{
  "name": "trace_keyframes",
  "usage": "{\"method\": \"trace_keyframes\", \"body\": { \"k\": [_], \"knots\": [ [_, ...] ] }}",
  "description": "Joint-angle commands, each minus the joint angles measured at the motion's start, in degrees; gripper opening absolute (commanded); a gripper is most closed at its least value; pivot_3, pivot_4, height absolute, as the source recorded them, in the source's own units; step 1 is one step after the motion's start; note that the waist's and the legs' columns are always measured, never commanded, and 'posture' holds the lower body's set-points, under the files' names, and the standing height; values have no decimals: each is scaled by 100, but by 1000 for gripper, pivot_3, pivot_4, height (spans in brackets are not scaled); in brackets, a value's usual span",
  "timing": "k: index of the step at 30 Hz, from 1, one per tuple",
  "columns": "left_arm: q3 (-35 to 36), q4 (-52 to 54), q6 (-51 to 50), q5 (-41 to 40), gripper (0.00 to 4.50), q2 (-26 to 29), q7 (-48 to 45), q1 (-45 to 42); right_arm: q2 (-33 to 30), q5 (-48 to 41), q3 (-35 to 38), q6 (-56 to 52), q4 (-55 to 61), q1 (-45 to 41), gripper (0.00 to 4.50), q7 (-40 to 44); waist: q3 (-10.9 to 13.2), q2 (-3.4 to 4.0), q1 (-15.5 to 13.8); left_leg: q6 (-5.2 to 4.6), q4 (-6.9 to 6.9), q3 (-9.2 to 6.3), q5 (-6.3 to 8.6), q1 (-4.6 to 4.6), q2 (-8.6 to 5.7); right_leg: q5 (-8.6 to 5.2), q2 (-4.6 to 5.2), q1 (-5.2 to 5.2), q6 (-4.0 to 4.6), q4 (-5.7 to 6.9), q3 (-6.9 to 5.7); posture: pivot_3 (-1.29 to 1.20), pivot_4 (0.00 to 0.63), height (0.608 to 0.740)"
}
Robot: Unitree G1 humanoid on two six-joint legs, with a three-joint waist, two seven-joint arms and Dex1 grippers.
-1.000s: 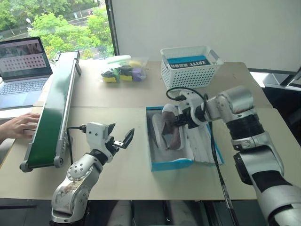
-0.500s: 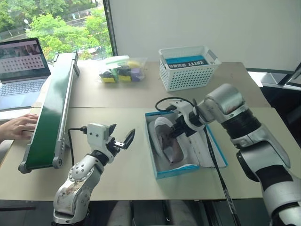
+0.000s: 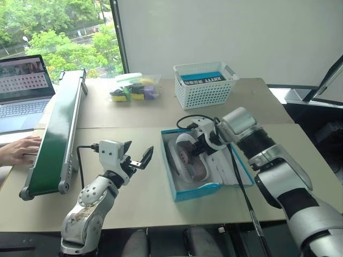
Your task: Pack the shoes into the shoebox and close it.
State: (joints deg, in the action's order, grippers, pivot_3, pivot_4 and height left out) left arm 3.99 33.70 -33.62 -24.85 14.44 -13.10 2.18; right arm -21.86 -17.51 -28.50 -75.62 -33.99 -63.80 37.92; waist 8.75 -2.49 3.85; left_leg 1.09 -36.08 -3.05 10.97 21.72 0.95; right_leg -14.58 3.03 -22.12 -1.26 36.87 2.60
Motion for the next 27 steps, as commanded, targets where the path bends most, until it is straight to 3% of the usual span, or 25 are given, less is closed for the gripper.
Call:
{"method": "trace_keyframes", "body": {
  "k": [1,4,12,22,27],
  "knots": [
    [22,132,75,-10,4500,26,-26,-52,52,235,121,-78,159,83,2940,-192,0,1,-1,0,0,0,0,3,0,1,0,-3,-1,0,0,0,150,738],
    [31,112,56,-24,4500,45,-44,-86,72,245,368,-76,461,-77,3870,-230,10,14,-7,-1,1,-1,0,27,-1,20,-1,-24,-33,1,0,0,150,738],
    [10,16,3,-56,4500,86,-114,-253,-113,75,947,-427,1669,-421,3870,-269,33,50,-111,-2,-2,-5,-2,203,-11,58,3,-213,7,35,5,0,150,738],
    [41,-90,-14,-85,4500,132,-202,-389,-210,201,1087,-217,1762,-401,3870,-376,40,56,-140,-4,0,-2,1,207,-21,58,16,-208,0,21,-2,0,150,738],
    [39,-96,-24,-93,4500,142,-226,-401,-377,478,1001,433,1564,-491,3870,-397,42,58,-141,-5,2,-1,1,209,-20,57,14,-211,-1,19,-2,0,150,738]
  ]
}}
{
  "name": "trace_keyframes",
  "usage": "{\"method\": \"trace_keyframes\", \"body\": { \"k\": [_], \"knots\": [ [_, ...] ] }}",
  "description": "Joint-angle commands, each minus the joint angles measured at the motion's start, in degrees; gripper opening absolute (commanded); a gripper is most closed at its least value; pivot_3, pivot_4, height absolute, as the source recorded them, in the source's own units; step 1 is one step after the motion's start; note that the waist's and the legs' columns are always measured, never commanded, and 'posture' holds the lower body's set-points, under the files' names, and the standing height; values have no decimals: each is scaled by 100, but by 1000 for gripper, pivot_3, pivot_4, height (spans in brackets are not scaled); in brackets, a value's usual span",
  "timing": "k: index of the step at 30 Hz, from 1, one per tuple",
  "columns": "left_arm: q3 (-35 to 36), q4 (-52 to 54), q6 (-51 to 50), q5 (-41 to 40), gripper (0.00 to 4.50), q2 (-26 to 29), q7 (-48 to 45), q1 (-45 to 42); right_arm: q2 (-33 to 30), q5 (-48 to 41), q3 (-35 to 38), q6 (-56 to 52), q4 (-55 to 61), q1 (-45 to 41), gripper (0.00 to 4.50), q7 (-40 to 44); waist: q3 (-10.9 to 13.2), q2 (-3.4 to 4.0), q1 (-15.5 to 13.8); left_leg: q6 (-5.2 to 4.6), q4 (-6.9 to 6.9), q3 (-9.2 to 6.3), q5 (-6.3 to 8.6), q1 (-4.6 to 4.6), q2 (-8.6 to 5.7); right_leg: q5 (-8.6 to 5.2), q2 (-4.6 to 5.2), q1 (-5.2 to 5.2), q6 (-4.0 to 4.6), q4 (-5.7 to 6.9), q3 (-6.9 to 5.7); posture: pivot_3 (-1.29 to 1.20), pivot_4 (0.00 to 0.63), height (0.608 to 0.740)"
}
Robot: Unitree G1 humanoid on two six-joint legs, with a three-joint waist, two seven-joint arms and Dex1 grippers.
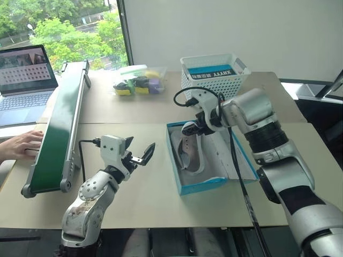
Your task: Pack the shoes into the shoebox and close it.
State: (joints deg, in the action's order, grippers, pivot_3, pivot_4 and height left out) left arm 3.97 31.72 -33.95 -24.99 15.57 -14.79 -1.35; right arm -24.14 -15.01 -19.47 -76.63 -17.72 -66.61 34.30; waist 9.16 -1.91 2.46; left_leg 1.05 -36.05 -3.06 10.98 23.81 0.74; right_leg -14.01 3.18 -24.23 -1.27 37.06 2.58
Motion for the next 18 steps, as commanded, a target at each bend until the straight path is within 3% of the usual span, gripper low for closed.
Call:
{"method": "trace_keyframes", "body": {
  "k": [1,6,18],
  "knots": [
    [38,104,7,-79,4500,29,-57,-47,-173,322,99,732,-132,-237,3870,-57,1,0,-3,0,1,0,0,1,0,0,1,-1,-1,-1,0,0,150,738],
    [15,101,2,-71,4500,17,-54,-41,-232,625,115,1497,-229,-371,3870,-14,5,7,2,0,-1,1,0,0,0,0,1,-1,0,2,0,0,150,738],
    [40,81,-31,-75,4500,36,-81,-56,-708,145,-389,1058,1402,115,3870,1419,20,22,-11,0,-6,-3,0,-1,0,0,1,5,0,3,-3,0,150,738]
  ]
}}
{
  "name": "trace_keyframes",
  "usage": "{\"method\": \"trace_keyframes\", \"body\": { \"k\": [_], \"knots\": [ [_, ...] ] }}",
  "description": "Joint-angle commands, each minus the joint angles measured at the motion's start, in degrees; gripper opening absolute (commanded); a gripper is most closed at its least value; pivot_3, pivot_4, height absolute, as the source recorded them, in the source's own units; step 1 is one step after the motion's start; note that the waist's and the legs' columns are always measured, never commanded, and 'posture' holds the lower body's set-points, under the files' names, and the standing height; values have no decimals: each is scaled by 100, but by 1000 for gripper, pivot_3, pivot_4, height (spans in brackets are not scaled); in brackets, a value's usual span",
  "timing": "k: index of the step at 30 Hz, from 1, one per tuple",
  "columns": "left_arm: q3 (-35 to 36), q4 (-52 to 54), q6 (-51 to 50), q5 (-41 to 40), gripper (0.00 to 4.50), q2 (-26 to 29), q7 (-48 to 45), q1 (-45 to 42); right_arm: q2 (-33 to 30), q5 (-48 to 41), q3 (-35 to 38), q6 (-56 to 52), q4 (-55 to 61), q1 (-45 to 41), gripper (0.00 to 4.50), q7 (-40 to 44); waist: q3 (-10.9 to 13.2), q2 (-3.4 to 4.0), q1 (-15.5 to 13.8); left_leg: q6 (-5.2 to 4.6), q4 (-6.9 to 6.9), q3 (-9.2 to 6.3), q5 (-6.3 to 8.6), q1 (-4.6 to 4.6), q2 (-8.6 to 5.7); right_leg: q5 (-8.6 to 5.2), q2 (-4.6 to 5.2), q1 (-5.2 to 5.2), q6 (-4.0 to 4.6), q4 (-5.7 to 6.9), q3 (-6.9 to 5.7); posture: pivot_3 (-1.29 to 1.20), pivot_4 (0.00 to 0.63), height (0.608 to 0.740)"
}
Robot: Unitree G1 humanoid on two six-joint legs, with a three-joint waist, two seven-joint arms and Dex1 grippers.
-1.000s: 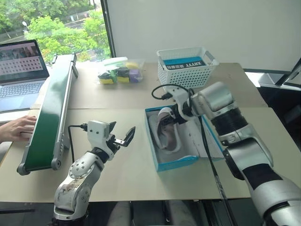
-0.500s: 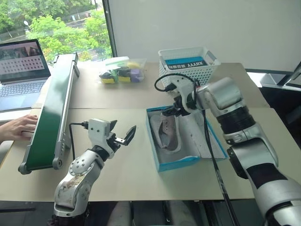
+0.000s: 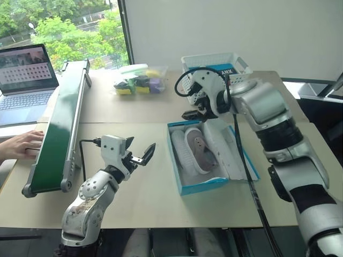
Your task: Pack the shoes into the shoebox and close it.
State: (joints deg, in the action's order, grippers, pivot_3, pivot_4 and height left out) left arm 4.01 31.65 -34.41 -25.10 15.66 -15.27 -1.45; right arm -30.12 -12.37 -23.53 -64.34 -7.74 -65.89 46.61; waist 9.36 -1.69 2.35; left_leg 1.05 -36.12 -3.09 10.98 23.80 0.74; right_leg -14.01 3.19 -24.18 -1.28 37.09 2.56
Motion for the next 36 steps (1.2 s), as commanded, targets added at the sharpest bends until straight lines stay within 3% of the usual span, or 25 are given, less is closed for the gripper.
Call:
{"method": "trace_keyframes", "body": {
  "k": [1,5,8,11,14,18,20,22,26,29,33,36],
  "knots": [
    [36,89,9,-64,4500,23,-31,-45,-114,-197,50,-308,499,101,3870,229,0,0,0,0,-3,0,0,0,0,0,0,0,0,1,0,0,150,738],
    [38,99,-10,-53,4500,15,-29,-24,-344,-561,121,-752,1094,501,3870,500,0,0,-11,0,-2,-1,0,0,0,0,0,0,0,1,-1,0,150,738],
    [66,93,-1,-61,4500,14,-43,25,-772,-1262,577,-1316,1557,977,3870,970,1,-1,-51,0,-2,-2,0,2,0,0,1,1,-1,-1,-2,0,150,738],
    [104,24,41,-63,4500,21,-85,70,-1483,-2138,1148,-1622,2092,1355,3153,1701,11,5,-129,-1,-9,-3,0,5,-3,-1,3,2,-1,-2,-4,0,150,738],
    [143,-69,75,-68,4500,25,-142,60,-2217,-2968,1664,-1675,2663,1803,2084,2408,14,9,-139,-1,-13,-1,1,4,-3,-1,1,4,-2,-2,-4,0,150,738],
    [74,-241,66,-106,4500,16,-277,-126,-3256,-3795,2593,-1239,3232,3081,784,3456,14,7,-194,-9,-13,-7,5,-2,1,-6,-6,21,-7,-11,-15,0,150,738],
    [-73,-328,112,-133,4500,76,-525,-210,-3673,-3750,2867,-815,3603,4175,101,3700,15,4,-225,-21,-28,-1,13,1,-2,-7,-3,25,-11,-12,-10,0,150,738],
    [-137,-350,147,-215,4500,132,-772,-232,-3828,-3682,3096,-533,3791,4953,34,3691,15,4,-229,-34,-43,4,21,-3,0,-9,-2,35,-14,-12,-8,0,150,738],
    [-307,-284,88,-474,4500,735,-1800,-94,-3496,-3093,3375,-97,3764,6476,34,2718,15,3,-171,-34,-53,10,22,-9,2,-21,-5,44,-35,-8,0,0,150,738],
    [-322,-374,138,-586,4500,1155,-2341,-53,-2921,-2783,3490,-20,3684,7048,34,1743,18,10,-153,-33,-56,10,22,-29,10,-41,-12,59,-60,-9,1,0,150,738],
    [-357,-558,251,-571,4500,1506,-2856,-110,-1810,-2502,3764,-73,3436,7204,34,379,19,6,-156,-32,-63,16,23,-53,6,-43,-6,84,-65,-12,6,0,150,738],
    [-470,-737,435,-445,4500,1789,-3287,-235,-412,-1993,4180,317,2736,7377,34,-1157,12,-15,-161,-32,-65,17,23,-58,6,-43,-3,93,-65,-18,7,0,150,738]
  ]
}}
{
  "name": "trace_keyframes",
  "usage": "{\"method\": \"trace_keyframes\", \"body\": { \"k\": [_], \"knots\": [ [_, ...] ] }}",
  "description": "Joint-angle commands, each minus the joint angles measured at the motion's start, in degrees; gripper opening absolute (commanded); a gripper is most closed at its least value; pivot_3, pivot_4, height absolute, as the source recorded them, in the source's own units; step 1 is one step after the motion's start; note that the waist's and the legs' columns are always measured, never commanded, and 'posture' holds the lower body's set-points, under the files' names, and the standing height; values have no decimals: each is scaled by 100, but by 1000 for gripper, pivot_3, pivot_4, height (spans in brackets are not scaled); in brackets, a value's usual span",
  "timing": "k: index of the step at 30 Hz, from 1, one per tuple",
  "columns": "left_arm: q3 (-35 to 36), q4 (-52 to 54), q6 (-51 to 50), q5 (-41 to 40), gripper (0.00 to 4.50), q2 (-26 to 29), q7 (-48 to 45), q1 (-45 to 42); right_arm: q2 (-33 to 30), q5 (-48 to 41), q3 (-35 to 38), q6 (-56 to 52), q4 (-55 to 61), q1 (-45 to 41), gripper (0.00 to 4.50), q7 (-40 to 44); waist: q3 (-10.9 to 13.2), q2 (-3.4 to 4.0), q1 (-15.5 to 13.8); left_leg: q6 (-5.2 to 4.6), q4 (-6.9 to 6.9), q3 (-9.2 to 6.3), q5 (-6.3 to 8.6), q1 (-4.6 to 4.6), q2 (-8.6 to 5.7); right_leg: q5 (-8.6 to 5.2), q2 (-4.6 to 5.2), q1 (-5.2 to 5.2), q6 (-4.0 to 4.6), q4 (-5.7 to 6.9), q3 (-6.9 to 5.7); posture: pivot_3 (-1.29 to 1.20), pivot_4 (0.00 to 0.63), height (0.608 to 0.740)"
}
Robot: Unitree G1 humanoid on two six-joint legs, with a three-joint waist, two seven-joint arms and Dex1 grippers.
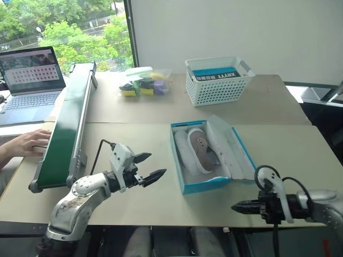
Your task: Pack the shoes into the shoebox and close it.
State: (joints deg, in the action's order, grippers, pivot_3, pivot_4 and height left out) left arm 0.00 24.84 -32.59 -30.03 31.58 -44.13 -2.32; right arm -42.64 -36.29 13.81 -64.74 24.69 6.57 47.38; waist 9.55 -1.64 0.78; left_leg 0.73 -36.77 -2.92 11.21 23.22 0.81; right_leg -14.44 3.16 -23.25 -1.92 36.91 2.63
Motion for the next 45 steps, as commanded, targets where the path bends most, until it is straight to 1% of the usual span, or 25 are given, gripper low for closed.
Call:
{"method": "trace_keyframes", "body": {
  "k": [1,4,7,11,12,14,16,18,19,20,22,23,25,26,28,30,32,34,36,37,38,40,42,44,45],
  "knots": [
    [-88,-118,301,71,4500,254,-487,-187,1174,531,533,476,-626,239,34,-1561,-8,-20,-11,0,1,-5,0,-1,9,0,-7,4,1,-2,-8,0,150,738],
    [-111,-252,388,111,4500,312,-597,-268,1732,570,693,571,-593,430,34,-1993,-8,22,-18,5,4,-4,3,11,-3,-5,8,-5,-6,-2,-7,0,150,738],
    [-143,-323,427,143,4500,341,-651,-334,2358,600,849,893,-784,597,34,-2461,-17,4,25,7,4,0,10,4,5,-6,2,8,-9,-10,-1,0,150,738],
    [-179,-308,408,164,4500,339,-671,-398,3137,724,1169,1527,-1418,674,34,-3063,-33,-21,40,8,4,1,11,-18,13,-6,2,25,-7,-10,1,0,150,738],
    [-184,-308,406,171,4500,334,-671,-403,3328,660,1305,1666,-1611,613,34,-3203,-40,-32,38,8,4,1,12,-29,13,-20,2,37,23,-14,2,0,150,738],
    [-197,-307,410,193,4500,330,-678,-409,3743,295,1639,1773,-1897,443,34,-3401,-44,-39,40,27,4,-1,23,-67,27,-28,10,78,35,-20,2,0,150,738],
    [-212,-299,410,209,4500,329,-678,-414,4161,-226,2022,1818,-2214,211,34,-3620,-67,-72,45,65,7,-4,46,-102,35,-32,22,102,39,-47,3,0,150,738],
    [-212,-269,388,209,4500,319,-656,-416,4520,-973,2497,1809,-2590,-97,34,-3723,-81,-99,45,88,9,-10,60,-91,116,-34,22,111,43,-127,-4,0,150,738],
    [-203,-259,380,205,4500,318,-654,-413,4619,-1228,2667,1815,-2758,-218,34,-3737,-83,-102,58,88,9,-15,61,-70,127,-34,18,110,43,-163,-16,0,150,738],
    [-195,-249,371,201,4500,314,-646,-408,4674,-1446,2799,1823,-2939,-326,34,-3714,-85,-106,86,88,10,-10,61,-59,135,-33,21,111,45,-195,-19,0,150,738],
    [-198,-221,358,213,4500,311,-623,-387,4698,-1732,2971,1913,-3307,-522,34,-3627,-100,-131,167,87,10,13,61,-54,135,-31,43,112,46,-207,-10,0,150,738],
    [-201,-205,354,216,4500,312,-614,-375,4690,-1802,3005,1966,-3425,-578,34,-3607,-106,-142,208,86,10,21,61,-56,135,-30,56,112,48,-208,-2,0,150,738],
    [-203,-138,323,204,4500,311,-577,-343,4645,-1959,2980,2035,-3613,-727,34,-3443,-113,-156,286,75,14,45,68,-51,141,-28,118,119,51,-205,-24,0,150,738],
    [-202,-106,310,197,4500,314,-561,-328,4626,-2035,2942,2042,-3636,-771,34,-3368,-114,-158,327,74,19,50,68,-41,144,-27,123,119,52,-207,-29,0,150,738],
    [-205,-64,288,194,4500,321,-536,-300,4602,-2180,2879,2068,-3616,-846,34,-3275,-115,-160,347,74,34,80,68,-55,164,-24,126,110,57,-208,-29,0,150,738],
    [-204,-49,283,198,4500,327,-519,-276,4581,-2298,2740,2032,-3427,-863,34,-3131,-115,-160,349,74,67,138,68,-93,189,-24,130,109,58,-214,-25,0,150,738],
    [-191,-42,281,197,4500,330,-493,-254,4596,-2545,2647,1922,-3204,-849,34,-2946,-114,-159,351,74,81,163,68,-100,202,-23,129,94,59,-214,-22,0,150,738],
    [-180,-36,269,199,4500,314,-446,-243,4647,-2908,2607,1779,-2968,-849,34,-2782,-113,-157,347,74,86,177,68,-100,206,-6,128,73,83,-204,-21,0,150,738],
    [-193,-36,275,228,4500,294,-382,-237,4634,-3095,2412,1643,-2689,-839,34,-2618,-103,-139,331,73,87,194,68,-100,206,40,124,37,90,-190,-20,0,150,738],
    [-196,-33,275,231,4500,282,-351,-236,4621,-3169,2366,1610,-2636,-857,34,-2609,-100,-138,331,72,87,217,67,-96,204,100,118,6,68,-186,-24,0,150,738],
    [-198,-30,275,229,4500,276,-330,-235,4607,-3216,2335,1602,-2616,-864,34,-2616,-83,-102,323,68,85,232,65,-92,200,136,103,-4,49,-183,-25,0,150,738],
    [-196,-41,298,237,4500,284,-320,-219,4537,-3277,2228,1598,-2545,-856,34,-2621,-77,-49,305,15,93,286,43,-89,195,138,70,-25,41,-177,-21,0,150,738],
    [-187,-49,314,250,4500,286,-295,-197,4453,-3411,2152,1581,-2427,-866,34,-2611,-76,-45,284,-8,95,297,66,-63,203,140,33,-68,17,-162,-14,0,150,738],
    [-186,-48,322,261,4500,287,-273,-182,4384,-3554,2078,1579,-2298,-847,34,-2551,-72,-39,269,-11,88,296,74,-15,202,130,22,-130,44,-104,-14,0,150,738],
    [-186,-36,321,266,4500,285,-257,-168,4353,-3678,2043,1564,-2181,-829,34,-2485,-67,-32,255,-15,86,296,81,-13,201,125,22,-137,55,-88,-13,0,150,738]
  ]
}}
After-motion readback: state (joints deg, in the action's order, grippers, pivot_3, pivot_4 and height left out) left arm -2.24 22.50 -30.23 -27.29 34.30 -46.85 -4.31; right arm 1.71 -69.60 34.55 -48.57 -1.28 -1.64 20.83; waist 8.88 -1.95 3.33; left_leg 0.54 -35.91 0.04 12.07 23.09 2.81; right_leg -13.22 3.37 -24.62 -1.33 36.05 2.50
